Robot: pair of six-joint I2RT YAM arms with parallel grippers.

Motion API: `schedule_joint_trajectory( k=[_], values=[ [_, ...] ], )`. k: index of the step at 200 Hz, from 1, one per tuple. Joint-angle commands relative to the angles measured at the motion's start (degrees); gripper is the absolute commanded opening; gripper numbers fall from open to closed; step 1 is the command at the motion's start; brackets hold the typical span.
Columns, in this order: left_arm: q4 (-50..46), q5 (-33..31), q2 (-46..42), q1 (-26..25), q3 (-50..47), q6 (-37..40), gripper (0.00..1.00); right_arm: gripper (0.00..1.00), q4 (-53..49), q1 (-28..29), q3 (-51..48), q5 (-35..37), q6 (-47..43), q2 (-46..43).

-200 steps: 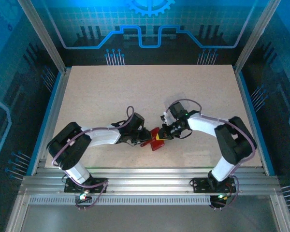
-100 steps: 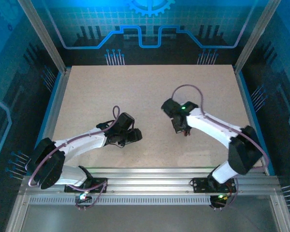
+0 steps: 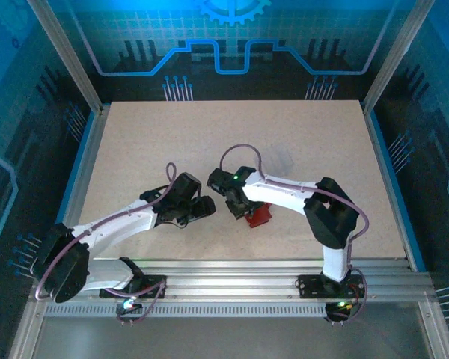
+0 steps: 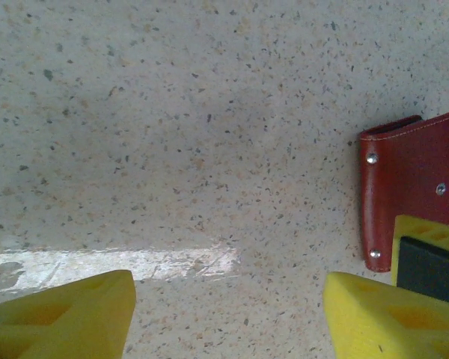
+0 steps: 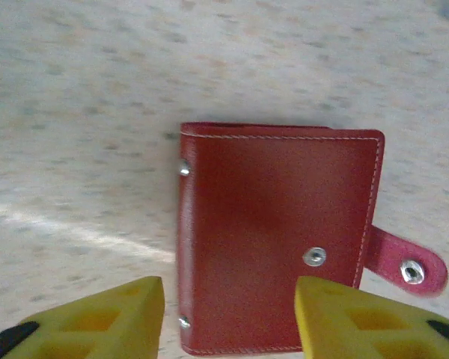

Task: Put the credit cards into the card holder
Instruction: Flip the card holder at the bottom-center of the table, then close the button on the card holder.

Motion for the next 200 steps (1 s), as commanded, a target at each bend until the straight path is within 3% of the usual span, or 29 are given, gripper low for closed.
schedule_joint_trajectory(
  k=[1, 22, 56, 76, 97, 136, 176, 200],
  values=[
    [-2.28, -0.21, -1.51, 0.73, -0.91, 0.7, 0.69, 0.58, 7.74, -3.58, -1.61, -16.91, -2.31, -6.67],
    [-1.88, 1.72, -0.26, 0.7, 0.07, 2.48, 0.7, 0.61, 10.56, -8.9, -5.29, -24.2, -3.66, -12.68],
    [1.8, 5.62, 5.43, -2.51, 3.36, 4.37, 0.68, 0.51, 6.11, -17.46, -9.38, -17.27, -6.82, -17.85],
    [4.76, 8.23, 11.28, -5.06, 6.78, 4.26, 0.68, 0.48, 8.19, -23.62, -13.63, -19.96, -8.59, -18.39],
    [7.36, 10.22, 17.46, -6.98, 10.97, 3.43, 0.68, 0.39, 12.2, -28.54, -17.7, -27.61, -9.79, -18.1],
    [7.41, 11.06, 26.8, -8.22, 17.93, 3.24, 0.68, 0.36, 17.39, -31.34, -20.76, -36.61, -10.05, -17.21],
    [6.32, 11.23, 31.23, -8.4, 21.41, 3.89, 0.65, 0.24, 16.21, -31.51, -20.69, -35.18, -10.97, -15.85],
    [6.43, 11.51, 32.77, -8.4, 21.81, 3.89, 0.65, 0.25, 15.75, -31.45, -21.39, -33.83, -11.14, -15.85]
  ],
)
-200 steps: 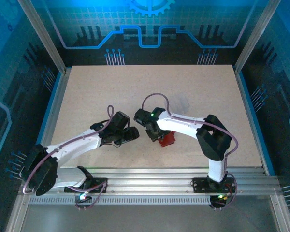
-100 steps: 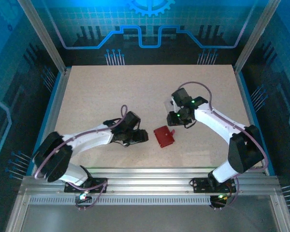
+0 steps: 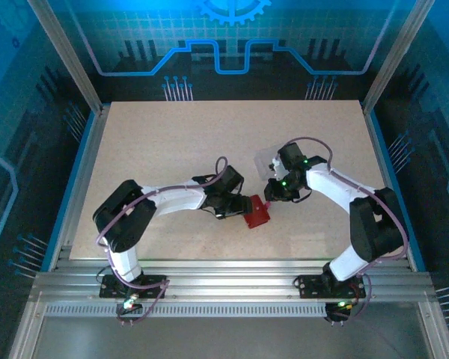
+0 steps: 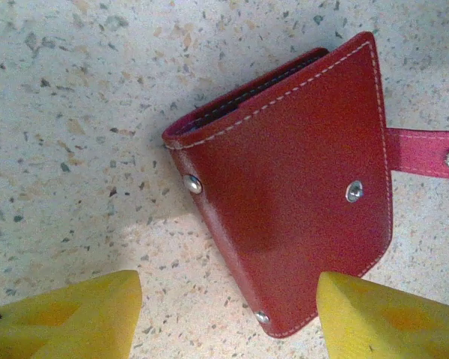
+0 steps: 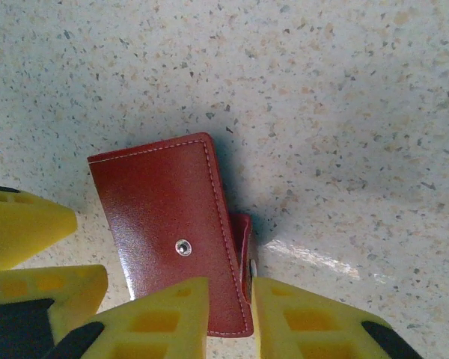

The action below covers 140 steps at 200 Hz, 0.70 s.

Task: Put the credit cards into the card holder
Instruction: Close the button on the card holder.

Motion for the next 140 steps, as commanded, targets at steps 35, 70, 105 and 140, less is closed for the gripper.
schedule_joint_trajectory(
  k=[35, 70, 105, 140],
  values=[
    [-0.27, 1.74, 2.67, -0.5, 1.75, 0.66, 0.64, 0.25, -0.08, -0.71, -1.03, 0.13, -1.16, 1.38],
    [-0.32, 1.71, 2.98, -0.47, 1.58, 0.65, 0.64, 0.19, -0.03, -0.5, -1.0, 0.29, -1.24, 2.18],
    [0.31, 1.97, 3.07, -0.52, 1.22, 0.42, 0.63, 0.17, -0.17, -0.49, -1.02, 0.5, -1.24, 2.29],
    [0.38, 1.99, 2.98, -0.47, 0.96, 0.35, 0.62, 0.18, 0.27, -0.31, -1.1, -0.2, -1.26, 2.95]
  ],
)
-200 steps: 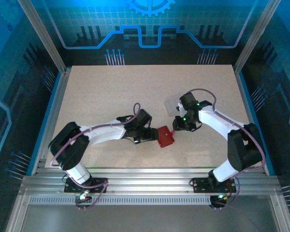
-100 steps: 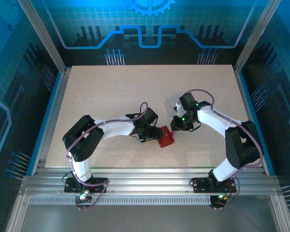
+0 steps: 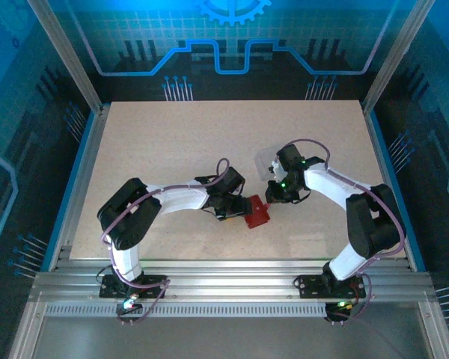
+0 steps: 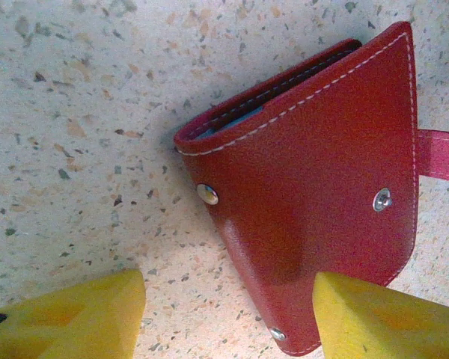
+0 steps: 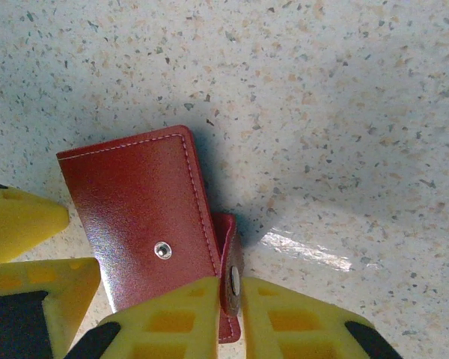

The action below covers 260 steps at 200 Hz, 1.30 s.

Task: Put the credit cards into the card holder
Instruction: Close the button on the card holder.

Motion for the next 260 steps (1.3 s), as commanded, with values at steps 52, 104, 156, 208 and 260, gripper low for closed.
schedule_joint_trajectory(
  k=[52, 104, 156, 208, 260],
  values=[
    [0.86, 1.72, 1.18, -0.42, 0.21, 0.35, 0.62, 0.15, 0.38, -0.27, -0.56, -1.67, -0.83, 1.4],
    [0.83, 1.7, 2.02, -0.41, 0.46, 0.57, 0.62, 0.05, 0.47, -0.03, -0.65, -2.56, -0.65, 0.78],
    [0.76, 1.69, 4.08, -0.4, 1.81, 0.86, 0.59, 0.0, 0.64, 0.39, -0.58, -5.07, -0.99, 0.25],
    [0.56, 1.15, 4.45, -0.39, 1.53, 1.11, 0.58, 0.0, 0.92, 2.46, 0.62, -6.91, -1.31, 2.01],
    [0.8, 1.12, 4.44, -0.48, 1.02, 1.14, 0.58, 0.0, 0.06, 4.36, 2.12, -5.02, -1.45, 4.4]
  ],
)
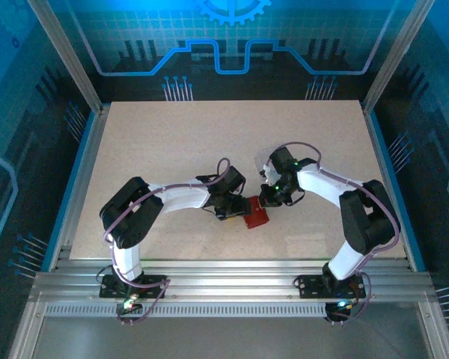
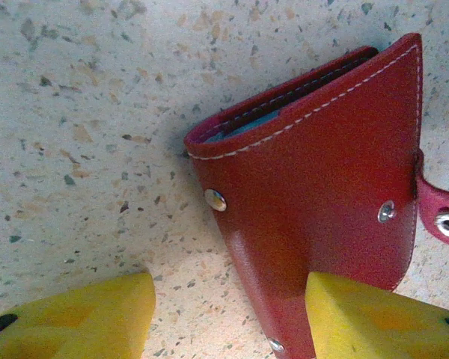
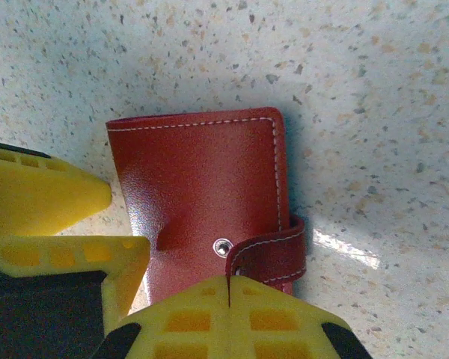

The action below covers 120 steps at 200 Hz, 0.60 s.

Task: Put the credit cards into the card holder
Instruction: Close the button on the card holder.

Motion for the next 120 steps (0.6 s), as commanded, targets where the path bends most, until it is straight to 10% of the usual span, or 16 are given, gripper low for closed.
schedule_joint_trajectory(
  k=[1, 120],
  values=[
    [1.94, 0.95, 3.17, -0.57, -0.04, 1.14, 0.58, 0.0, -0.98, 1.12, 1.66, 0.1, -0.84, 1.63],
    [2.86, 1.47, 3.17, -0.52, -0.49, 1.01, 0.58, 0.0, -2.53, 3.61, 3.52, 4.14, -0.75, 4.49]
  ],
)
